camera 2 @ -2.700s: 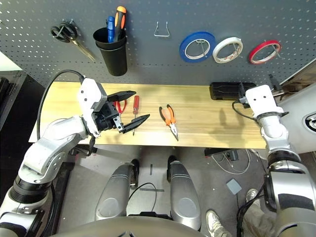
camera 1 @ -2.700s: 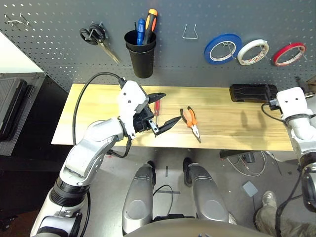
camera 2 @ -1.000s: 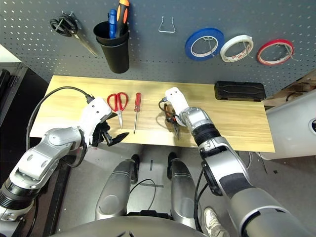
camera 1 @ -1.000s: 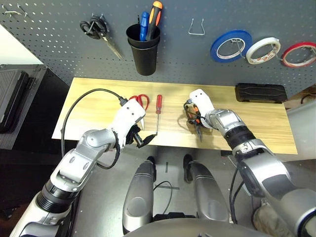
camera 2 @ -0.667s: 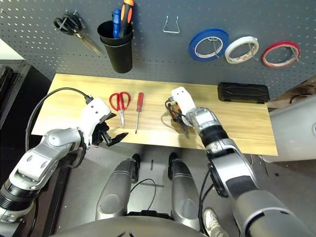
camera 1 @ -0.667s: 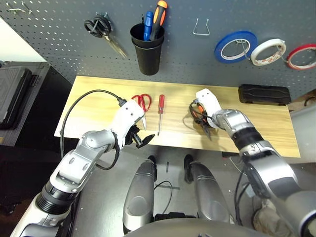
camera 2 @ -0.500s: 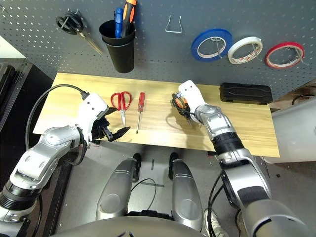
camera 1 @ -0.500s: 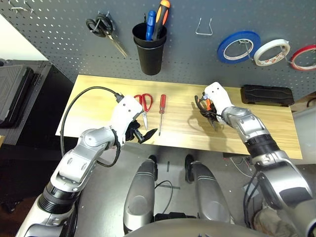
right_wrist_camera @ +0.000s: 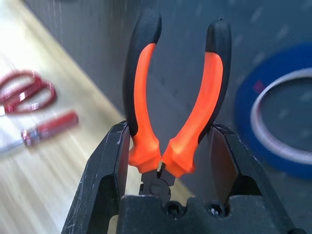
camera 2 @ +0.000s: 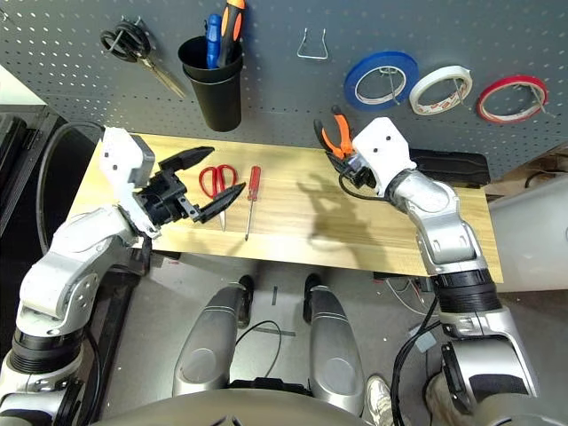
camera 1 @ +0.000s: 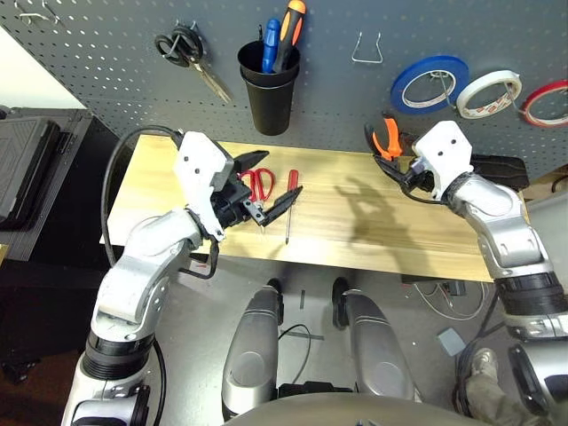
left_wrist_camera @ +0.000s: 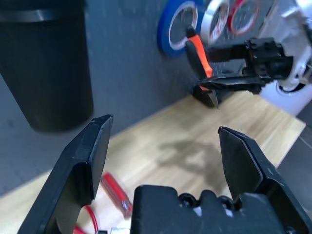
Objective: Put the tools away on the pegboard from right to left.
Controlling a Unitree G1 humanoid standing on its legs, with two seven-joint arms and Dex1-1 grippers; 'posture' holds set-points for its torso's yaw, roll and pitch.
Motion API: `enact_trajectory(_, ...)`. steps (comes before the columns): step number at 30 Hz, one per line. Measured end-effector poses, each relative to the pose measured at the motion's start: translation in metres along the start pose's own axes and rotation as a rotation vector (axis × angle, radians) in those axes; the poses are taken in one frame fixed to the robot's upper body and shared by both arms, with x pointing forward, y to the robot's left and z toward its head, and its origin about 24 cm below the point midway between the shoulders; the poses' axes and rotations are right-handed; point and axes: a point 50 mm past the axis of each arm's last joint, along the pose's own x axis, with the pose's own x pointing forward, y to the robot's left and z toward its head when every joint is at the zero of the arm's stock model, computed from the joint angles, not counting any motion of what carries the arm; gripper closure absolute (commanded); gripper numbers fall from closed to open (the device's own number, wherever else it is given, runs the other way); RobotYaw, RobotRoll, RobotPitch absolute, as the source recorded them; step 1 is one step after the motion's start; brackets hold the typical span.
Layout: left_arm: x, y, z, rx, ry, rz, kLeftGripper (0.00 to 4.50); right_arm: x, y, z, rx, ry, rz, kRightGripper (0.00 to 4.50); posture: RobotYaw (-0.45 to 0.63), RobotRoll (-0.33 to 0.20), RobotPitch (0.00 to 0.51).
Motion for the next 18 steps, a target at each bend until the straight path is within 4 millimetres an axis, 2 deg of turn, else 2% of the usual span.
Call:
enact_trajectory(6, 0.002, 0.003, 0.012, -0.001, -0.066, -0.002, 0.0, -0.009, -0.009, 0.024, -0.006, -0.152, -0.023, 1.92, 0.22, 0.0, 0.292)
enact_trajectory(7, 0.003, 0.004, 0.014, 0.0, -0.075, -0.002, 0.0, -0.009, -0.009, 0.029, -0.008, -0.172, -0.022, 1.92, 0.16, 0.0, 0.274)
enact_trajectory(18, 0.007, 0.007, 0.026, 0.021, -0.109, -0.015, 0.0, 0.021, -0.025, 0.099, -0.017, -0.418, -0.079, 1.92, 0.15, 0.0, 0.268)
